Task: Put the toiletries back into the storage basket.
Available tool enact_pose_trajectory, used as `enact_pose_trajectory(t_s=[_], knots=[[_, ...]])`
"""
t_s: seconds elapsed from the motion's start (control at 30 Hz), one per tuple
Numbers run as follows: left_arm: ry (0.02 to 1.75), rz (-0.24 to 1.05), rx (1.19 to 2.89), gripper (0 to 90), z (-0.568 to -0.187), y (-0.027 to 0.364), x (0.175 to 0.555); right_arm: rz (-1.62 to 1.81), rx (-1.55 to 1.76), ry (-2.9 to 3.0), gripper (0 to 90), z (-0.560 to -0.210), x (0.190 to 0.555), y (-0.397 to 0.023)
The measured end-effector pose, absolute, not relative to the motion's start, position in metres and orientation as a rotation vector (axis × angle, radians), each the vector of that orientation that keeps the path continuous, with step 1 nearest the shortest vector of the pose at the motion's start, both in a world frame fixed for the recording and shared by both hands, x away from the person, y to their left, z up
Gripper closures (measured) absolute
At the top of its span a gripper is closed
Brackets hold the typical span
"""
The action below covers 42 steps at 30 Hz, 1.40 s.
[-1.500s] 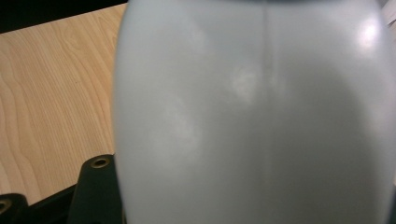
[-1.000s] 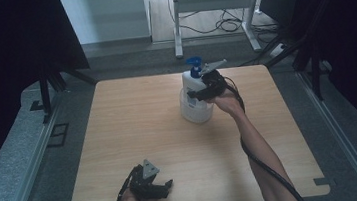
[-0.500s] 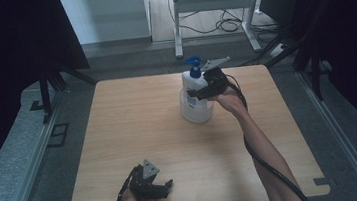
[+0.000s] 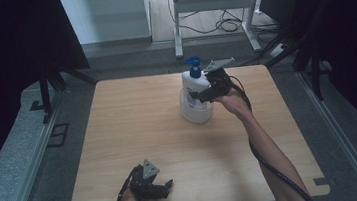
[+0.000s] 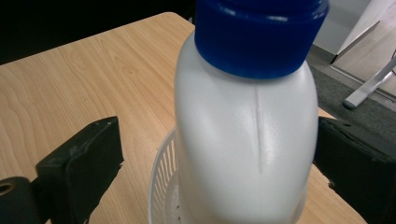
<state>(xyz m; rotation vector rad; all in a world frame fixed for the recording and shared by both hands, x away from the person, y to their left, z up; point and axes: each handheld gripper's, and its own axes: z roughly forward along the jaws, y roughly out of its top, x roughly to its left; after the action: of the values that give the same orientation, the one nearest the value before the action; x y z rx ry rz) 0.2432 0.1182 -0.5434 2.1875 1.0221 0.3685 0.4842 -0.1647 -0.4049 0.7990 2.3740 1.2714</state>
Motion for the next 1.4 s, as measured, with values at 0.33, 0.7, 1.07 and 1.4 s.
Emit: enact_pose_trajectory(t_s=[0.33, 0.7, 1.07, 1.4], knots=[[1.022, 0.369, 2.188, 11.9, -0.543, 0.118, 0.243, 1.269, 0.781, 2.371, 0.0, -0.398, 0.472, -0.171], [1.022, 0.369, 2.188, 11.9, -0.543, 0.118, 0.243, 1.264, 0.754, 2.379, 0.0, -0.392, 0.459, -0.174], [1.024, 0.369, 2.187, 11.9, -0.543, 0.118, 0.243, 1.254, 0.773, 2.388, 0.0, -0.392, 0.449, -0.183], [1.022, 0.372, 2.189, 11.9, -0.543, 0.118, 0.243, 1.245, 0.784, 2.401, 0.0, -0.393, 0.436, -0.193]])
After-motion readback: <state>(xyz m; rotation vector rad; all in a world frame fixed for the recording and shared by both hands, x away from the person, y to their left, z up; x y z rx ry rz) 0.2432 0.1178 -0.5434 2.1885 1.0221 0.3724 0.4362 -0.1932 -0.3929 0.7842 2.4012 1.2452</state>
